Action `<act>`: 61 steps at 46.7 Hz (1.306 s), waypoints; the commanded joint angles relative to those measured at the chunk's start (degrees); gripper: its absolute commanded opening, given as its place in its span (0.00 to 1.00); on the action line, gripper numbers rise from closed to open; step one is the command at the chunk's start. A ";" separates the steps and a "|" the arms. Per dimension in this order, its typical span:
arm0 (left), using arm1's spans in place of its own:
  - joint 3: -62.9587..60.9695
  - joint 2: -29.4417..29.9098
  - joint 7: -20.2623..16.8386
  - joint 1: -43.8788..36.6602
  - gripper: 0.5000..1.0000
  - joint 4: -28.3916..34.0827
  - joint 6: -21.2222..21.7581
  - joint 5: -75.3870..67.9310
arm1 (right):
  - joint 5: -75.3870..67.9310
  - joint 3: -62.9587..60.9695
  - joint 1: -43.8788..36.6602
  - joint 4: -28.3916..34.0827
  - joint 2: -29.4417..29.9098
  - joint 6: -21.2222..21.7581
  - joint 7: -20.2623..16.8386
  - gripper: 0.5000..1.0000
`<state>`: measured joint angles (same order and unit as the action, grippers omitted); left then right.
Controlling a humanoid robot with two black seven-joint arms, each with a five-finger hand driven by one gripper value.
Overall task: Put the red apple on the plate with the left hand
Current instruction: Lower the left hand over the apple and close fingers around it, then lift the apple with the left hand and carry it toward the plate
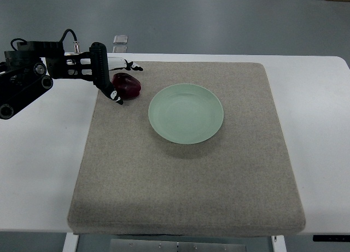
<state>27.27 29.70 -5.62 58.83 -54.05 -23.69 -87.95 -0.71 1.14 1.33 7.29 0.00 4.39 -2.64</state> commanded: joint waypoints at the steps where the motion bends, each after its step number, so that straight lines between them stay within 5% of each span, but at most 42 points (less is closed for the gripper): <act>1: 0.06 -0.08 -0.01 -0.03 0.95 0.00 0.49 -0.64 | 0.00 0.00 -0.01 0.00 0.00 0.00 0.00 0.86; 17: -0.11 -1.40 -0.01 -0.73 0.87 0.96 2.51 -4.16 | 0.00 0.00 -0.01 0.00 0.00 0.00 0.00 0.86; 22: -0.11 -1.40 -0.01 -0.82 0.76 1.31 2.95 -4.25 | 0.00 0.00 -0.01 0.00 0.00 0.00 0.00 0.86; 29: -0.38 -1.40 -0.01 -0.73 0.52 1.67 2.95 -4.34 | 0.00 0.00 -0.01 0.00 0.00 0.00 0.00 0.86; 37: -0.90 -1.31 -0.01 -0.65 0.00 1.67 2.95 -4.34 | 0.00 0.00 -0.01 0.00 0.00 0.00 0.00 0.86; 61: 0.41 2.29 -0.09 3.75 0.00 -1.40 2.60 -3.11 | 0.00 0.00 -0.01 0.00 0.00 0.00 0.00 0.86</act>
<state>27.36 31.07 -5.67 61.70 -54.04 -21.14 -91.34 -0.70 1.14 1.31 7.29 0.00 4.39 -2.63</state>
